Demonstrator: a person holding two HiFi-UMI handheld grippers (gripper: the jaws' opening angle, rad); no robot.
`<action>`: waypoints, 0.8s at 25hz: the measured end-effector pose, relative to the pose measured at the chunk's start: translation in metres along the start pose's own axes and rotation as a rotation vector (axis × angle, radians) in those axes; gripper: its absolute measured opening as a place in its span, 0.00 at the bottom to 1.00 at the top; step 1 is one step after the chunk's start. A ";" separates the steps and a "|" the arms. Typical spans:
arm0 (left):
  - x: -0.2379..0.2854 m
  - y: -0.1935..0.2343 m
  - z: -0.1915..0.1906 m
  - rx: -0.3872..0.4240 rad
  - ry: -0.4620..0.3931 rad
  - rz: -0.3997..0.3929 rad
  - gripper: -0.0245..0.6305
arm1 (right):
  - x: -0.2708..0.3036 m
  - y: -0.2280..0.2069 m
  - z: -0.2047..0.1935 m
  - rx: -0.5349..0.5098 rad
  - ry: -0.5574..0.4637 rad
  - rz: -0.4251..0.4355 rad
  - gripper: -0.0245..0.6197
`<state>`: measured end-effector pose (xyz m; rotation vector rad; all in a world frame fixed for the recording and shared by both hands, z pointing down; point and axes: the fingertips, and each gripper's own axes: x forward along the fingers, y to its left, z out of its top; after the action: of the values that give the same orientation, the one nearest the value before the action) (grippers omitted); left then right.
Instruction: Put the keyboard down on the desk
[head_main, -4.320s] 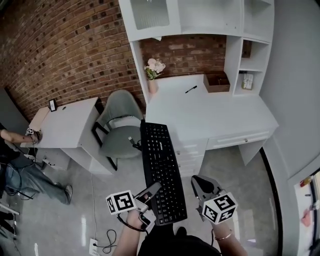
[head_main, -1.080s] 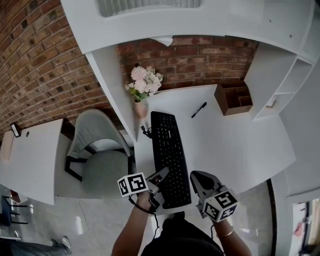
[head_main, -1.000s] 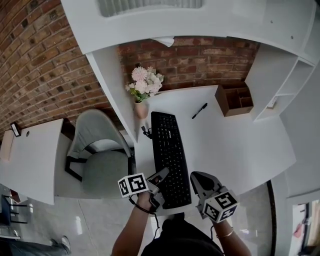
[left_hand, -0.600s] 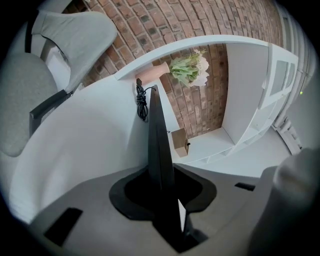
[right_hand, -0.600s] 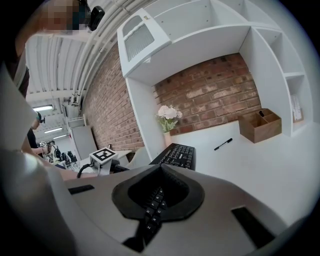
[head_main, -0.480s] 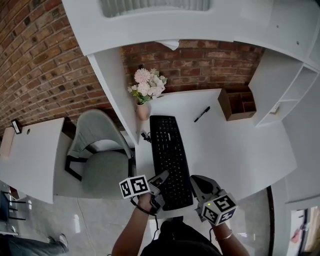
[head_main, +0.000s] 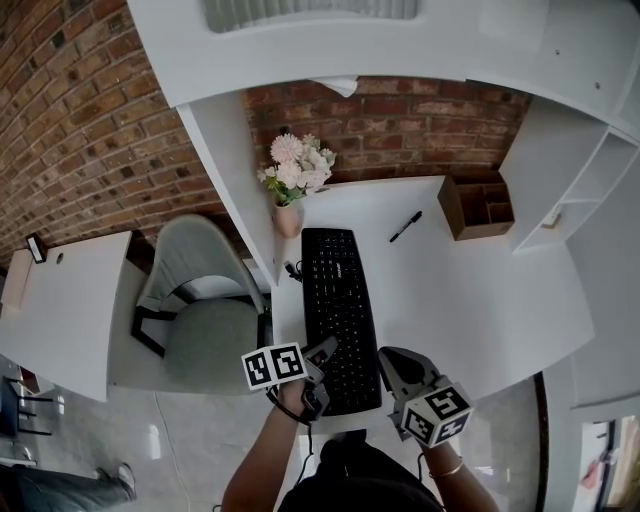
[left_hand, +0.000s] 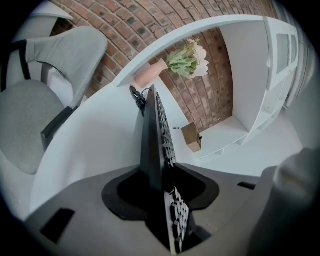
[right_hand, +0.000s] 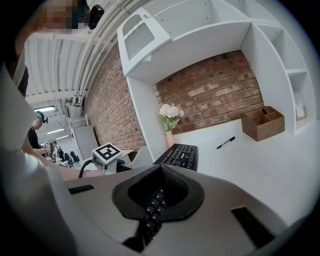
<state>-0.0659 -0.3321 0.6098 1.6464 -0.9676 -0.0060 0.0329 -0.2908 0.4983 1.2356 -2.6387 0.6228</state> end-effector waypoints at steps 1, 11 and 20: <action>0.000 0.001 0.000 0.008 -0.004 0.014 0.27 | 0.000 0.000 0.000 0.001 -0.001 0.001 0.05; -0.007 0.010 0.005 0.122 -0.068 0.174 0.37 | 0.002 0.013 -0.002 -0.003 -0.004 0.026 0.05; -0.037 0.005 0.027 0.230 -0.177 0.244 0.37 | -0.001 0.019 -0.002 -0.012 -0.006 0.023 0.05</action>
<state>-0.1061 -0.3326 0.5876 1.7466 -1.3409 0.1309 0.0193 -0.2783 0.4942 1.2070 -2.6614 0.6065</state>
